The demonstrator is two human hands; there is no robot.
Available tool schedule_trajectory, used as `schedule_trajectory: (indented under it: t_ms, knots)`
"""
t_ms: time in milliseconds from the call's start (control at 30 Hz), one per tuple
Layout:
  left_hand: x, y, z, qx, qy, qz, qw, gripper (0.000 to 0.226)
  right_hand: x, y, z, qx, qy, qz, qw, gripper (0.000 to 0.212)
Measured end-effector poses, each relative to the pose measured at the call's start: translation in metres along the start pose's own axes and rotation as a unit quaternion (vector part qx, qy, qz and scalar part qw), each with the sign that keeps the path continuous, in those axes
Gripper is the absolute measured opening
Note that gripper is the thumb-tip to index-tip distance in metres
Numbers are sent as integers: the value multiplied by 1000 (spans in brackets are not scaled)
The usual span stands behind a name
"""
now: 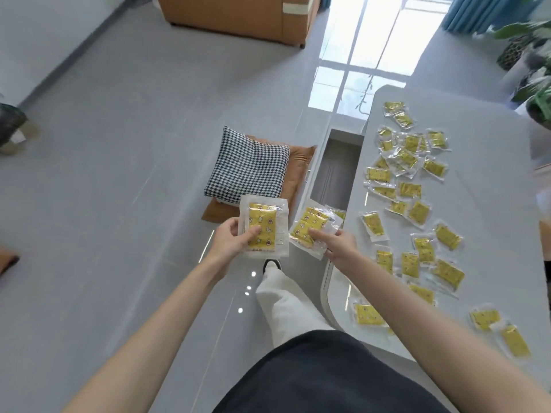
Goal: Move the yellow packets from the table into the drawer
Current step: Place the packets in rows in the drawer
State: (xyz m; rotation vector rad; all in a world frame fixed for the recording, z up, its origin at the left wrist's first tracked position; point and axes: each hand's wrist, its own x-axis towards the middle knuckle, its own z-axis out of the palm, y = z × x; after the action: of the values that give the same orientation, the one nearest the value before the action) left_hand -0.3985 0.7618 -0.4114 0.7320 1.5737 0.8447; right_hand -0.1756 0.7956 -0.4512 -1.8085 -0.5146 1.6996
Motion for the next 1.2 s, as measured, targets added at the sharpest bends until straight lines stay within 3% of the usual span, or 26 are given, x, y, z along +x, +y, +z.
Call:
schedule_trajectory:
  t_ms: [100,233,433,600,800,933,1033,1133,1200]
  knots:
    - [53,23,-9,13,-13,0,1000,23,39,-21,22,22,7,23,999,35]
    - [122,63,-11,56,-29,-12,998,29,78,-59,47,49,24,54,997,27]
    - [202,119,-1,108,-65,-8,992,33,125,-102,54,106,62,88,989,37]
    - [259,137,16,147,-118,-38,981,38,147,-111,54,173,104,101,974,31]
    - [315,155,49,214,-211,-61,952,31,165,-101,60,270,187,146,933,23]
    - [350,159,71,282,-276,-55,917,33,169,-86,66,354,246,164,887,26]
    - [376,153,91,335,-303,-48,891,36,175,-73,68,405,285,173,851,17]
    - [398,140,113,366,-330,-55,868,38,194,-53,73,453,293,175,823,34]
    - [413,125,132,375,-344,-58,859,41,214,-38,75,478,306,176,805,32]
